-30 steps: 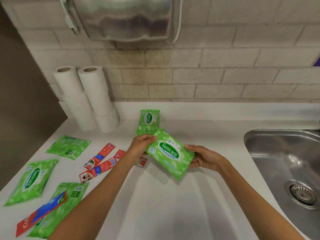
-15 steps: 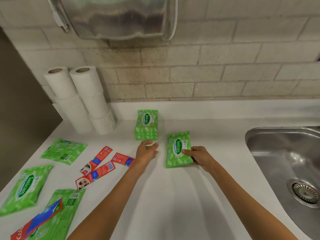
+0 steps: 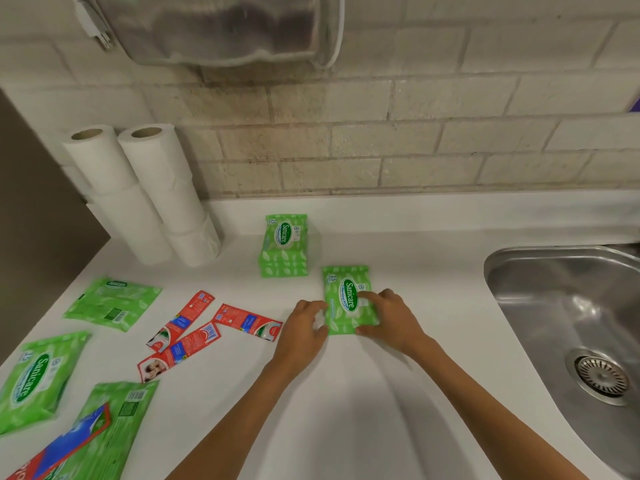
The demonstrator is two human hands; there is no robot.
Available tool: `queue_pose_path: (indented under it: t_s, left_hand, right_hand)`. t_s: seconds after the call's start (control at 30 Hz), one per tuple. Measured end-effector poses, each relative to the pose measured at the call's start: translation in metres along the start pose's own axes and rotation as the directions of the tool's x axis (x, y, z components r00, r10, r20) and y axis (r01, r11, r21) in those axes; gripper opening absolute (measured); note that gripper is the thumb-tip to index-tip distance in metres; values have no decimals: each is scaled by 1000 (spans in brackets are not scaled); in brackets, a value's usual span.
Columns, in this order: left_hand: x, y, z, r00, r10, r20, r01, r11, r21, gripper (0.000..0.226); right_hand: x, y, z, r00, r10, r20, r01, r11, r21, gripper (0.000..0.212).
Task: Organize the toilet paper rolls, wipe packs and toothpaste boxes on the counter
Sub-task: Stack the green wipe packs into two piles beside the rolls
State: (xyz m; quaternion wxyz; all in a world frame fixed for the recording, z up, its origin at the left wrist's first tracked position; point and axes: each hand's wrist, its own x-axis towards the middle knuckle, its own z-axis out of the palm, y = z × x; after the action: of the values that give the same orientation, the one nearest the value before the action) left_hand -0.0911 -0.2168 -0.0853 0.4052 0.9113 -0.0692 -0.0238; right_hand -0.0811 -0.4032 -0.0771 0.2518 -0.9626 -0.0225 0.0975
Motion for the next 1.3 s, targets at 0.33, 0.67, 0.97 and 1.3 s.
queue_pose_path:
  t_s: [0.33,0.67,0.97,1.3]
  left_hand:
    - [-3,-13,-2,997,70,-40,-65,993,101,36]
    - [1,-27,-13,995,45,-90,-38,996,76,32]
    - [3,-27,-23,992,39,-121,-34,999,41,30]
    - [-7,-31,-38,989,1,-151,4,999,33,33]
  right_hand:
    - [38,4,17,987,-68,-148,42,985,-167,60]
    - [93,-2,8,991,-55,-121,32,982,-186,59]
    - [114,-6,2,994,-24,-103,4,982,-186,58]
    - [101,-14,1,991,48,-126,-56,996,-63,74]
